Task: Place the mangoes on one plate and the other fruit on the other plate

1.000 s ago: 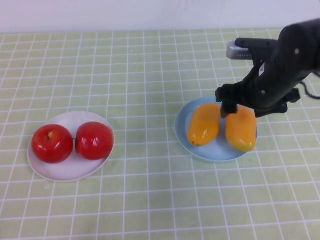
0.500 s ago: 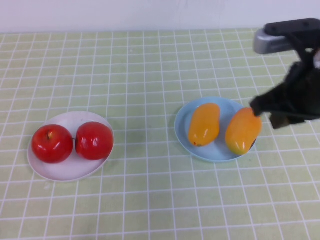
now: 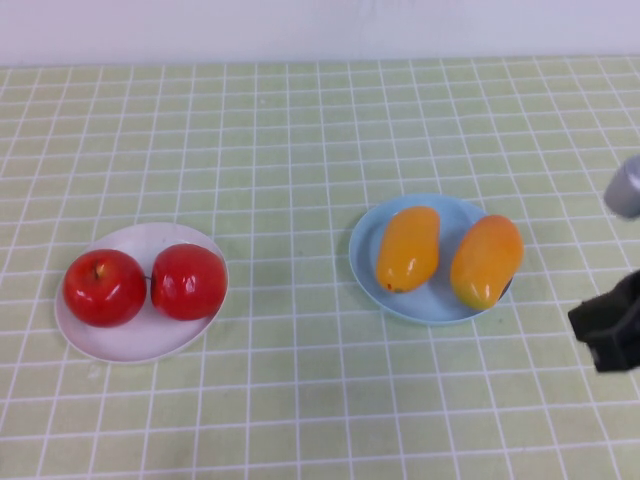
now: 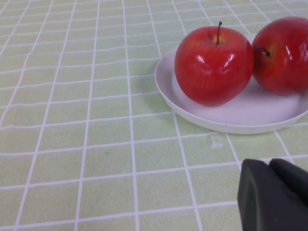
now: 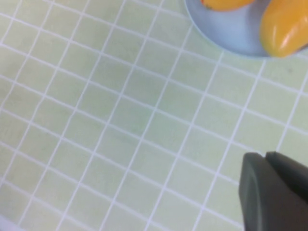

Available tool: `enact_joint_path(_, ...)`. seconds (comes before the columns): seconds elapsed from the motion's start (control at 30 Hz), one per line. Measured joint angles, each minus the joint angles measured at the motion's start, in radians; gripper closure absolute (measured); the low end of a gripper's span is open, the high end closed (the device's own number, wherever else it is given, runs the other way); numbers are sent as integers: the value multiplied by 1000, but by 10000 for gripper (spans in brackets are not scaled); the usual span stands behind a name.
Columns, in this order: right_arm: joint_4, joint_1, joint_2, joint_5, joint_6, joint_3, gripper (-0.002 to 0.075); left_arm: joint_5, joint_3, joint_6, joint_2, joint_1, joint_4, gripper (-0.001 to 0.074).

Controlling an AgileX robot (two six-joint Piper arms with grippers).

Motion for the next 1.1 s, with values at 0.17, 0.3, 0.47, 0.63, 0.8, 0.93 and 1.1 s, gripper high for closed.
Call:
enact_joint_path(0.17,32,0,-22,-172,-41,165,741,0,0,0,0,0,0,733)
enact_joint_path(0.3,57,-13,-39,-353,-69,316,741,0,0,0,0,0,0,733)
enact_joint_path(0.47,79,-145,-222,-605,-162,519,741,0,0,0,0,0,0,733)
enact_joint_path(0.63,97,-304,-459,-679,-176,654,741,0,0,0,0,0,0,733)
enact_joint_path(0.8,108,-383,-706,-686,-180,746,741,0,0,0,0,0,0,733)
enact_joint_path(0.93,108,-417,-904,-706,-180,834,741,0,0,0,0,0,0,733)
enact_joint_path(1.1,108,-418,-1037,-782,-181,941,741,0,0,0,-2,0,0,733)
